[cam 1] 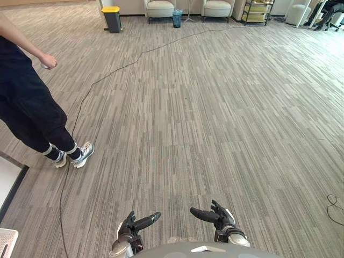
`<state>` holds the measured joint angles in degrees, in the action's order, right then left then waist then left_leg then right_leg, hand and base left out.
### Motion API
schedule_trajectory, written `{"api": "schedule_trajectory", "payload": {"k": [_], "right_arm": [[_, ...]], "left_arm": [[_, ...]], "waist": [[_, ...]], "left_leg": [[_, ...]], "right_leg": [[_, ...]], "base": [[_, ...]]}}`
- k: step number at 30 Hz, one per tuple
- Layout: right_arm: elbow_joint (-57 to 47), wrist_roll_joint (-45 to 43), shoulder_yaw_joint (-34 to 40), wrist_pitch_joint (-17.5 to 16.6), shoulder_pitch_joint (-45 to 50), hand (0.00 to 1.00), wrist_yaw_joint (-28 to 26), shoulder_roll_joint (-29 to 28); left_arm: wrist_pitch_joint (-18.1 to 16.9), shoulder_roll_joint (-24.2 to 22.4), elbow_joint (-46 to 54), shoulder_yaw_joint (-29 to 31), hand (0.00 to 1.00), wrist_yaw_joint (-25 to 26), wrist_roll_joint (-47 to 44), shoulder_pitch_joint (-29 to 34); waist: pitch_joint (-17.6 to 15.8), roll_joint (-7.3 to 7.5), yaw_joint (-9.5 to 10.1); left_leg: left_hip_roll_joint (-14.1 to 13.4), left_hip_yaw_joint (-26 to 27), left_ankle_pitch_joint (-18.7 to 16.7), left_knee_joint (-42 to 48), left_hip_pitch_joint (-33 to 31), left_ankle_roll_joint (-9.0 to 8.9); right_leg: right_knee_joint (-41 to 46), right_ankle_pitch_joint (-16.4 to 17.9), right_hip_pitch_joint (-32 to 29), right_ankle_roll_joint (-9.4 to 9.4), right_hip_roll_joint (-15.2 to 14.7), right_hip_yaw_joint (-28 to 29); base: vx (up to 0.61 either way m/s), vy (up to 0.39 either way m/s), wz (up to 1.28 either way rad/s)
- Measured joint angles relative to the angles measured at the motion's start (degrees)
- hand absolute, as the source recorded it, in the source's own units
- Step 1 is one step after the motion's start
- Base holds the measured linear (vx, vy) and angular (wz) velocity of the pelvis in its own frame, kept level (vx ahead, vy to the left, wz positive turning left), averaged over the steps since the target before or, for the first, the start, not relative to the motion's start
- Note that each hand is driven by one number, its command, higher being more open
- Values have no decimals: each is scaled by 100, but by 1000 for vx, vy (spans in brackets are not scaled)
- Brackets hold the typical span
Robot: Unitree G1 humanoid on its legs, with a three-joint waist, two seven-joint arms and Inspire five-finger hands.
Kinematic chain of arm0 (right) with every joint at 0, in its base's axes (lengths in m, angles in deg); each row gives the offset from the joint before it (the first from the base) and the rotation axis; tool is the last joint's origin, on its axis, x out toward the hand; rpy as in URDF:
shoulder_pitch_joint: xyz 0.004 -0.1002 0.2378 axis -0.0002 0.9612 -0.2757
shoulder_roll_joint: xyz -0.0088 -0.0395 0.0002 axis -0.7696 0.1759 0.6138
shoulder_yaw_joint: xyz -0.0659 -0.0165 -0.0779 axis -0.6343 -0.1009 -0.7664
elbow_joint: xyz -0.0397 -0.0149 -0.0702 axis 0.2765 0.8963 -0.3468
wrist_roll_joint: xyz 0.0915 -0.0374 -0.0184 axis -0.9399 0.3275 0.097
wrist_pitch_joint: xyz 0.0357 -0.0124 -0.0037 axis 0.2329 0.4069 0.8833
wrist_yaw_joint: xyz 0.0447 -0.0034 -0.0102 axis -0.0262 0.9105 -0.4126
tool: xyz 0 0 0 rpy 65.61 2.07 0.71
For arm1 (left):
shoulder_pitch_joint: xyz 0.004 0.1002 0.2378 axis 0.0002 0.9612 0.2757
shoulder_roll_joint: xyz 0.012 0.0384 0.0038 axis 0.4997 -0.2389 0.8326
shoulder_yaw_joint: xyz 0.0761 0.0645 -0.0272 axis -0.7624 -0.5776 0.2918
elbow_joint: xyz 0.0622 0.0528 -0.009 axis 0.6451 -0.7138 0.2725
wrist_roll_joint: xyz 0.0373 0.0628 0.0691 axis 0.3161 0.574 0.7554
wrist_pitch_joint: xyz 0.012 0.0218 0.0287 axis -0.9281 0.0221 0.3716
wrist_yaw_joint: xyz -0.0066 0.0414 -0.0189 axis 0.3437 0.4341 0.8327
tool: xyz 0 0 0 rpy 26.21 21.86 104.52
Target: Pick up cushions and gather them together orderly.
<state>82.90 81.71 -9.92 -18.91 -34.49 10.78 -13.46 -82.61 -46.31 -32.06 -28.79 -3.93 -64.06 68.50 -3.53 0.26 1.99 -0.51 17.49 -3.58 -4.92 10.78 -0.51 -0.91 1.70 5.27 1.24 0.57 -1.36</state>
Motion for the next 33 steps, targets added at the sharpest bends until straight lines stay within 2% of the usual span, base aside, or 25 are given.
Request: {"api": "schedule_trajectory", "payload": {"k": [25, 28, 29, 31, 32, 33], "right_arm": [[125, -7, 226, 17, -71, 100, 46, 3], [120, -13, 230, 16, -114, 100, 49, 5], [102, -18, 219, -2, -142, 100, 45, 11], [58, -18, 222, 2, -155, 100, 41, 8], [-62, -20, 218, 3, -137, 100, 43, 19], [-129, -43, 207, 2, -127, 100, 49, 20]], "left_arm": [[-5, 55, -58, -112, 100, 36, 102, 13], [-6, 79, -44, -105, 100, 35, 100, -12], [-4, 132, -35, -100, 100, 32, 98, -71], [3, 169, 17, -21, 100, 33, 61, -108], [3, 160, 94, 30, 100, 34, 32, -130], [5, 162, 151, 140, 100, 8, 35, -133]], "waist": [[-12, -2, 5], [-133, 25, -4], [-240, 103, -8], [-330, 159, 6], [-407, 156, 2], [-490, 189, -2]], "left_leg": [[28, -283, 54, 1, -47, -5], [13, -328, 58, 62, -75, -23], [-26, -384, -141, 414, -242, -68], [-147, -398, -603, 1278, -627, -131], [-325, -233, -945, 2139, -933, -197], [-482, -20, -1064, 2987, -1200, -172]], "right_leg": [[-70, 15, 92, 10, -43, -275], [96, 123, 70, -28, -46, -316], [491, 362, -98, -78, -79, -377], [1042, 689, -334, -138, -115, -406], [1472, 982, -473, -170, -111, -400], [1789, 1196, -541, -202, -136, -395]], "base": [[-48, -36, 6], [-70, -62, 11], [-64, -67, 18], [-64, -71, 13], [-49, -59, 5], [-37, -59, 3]]}}
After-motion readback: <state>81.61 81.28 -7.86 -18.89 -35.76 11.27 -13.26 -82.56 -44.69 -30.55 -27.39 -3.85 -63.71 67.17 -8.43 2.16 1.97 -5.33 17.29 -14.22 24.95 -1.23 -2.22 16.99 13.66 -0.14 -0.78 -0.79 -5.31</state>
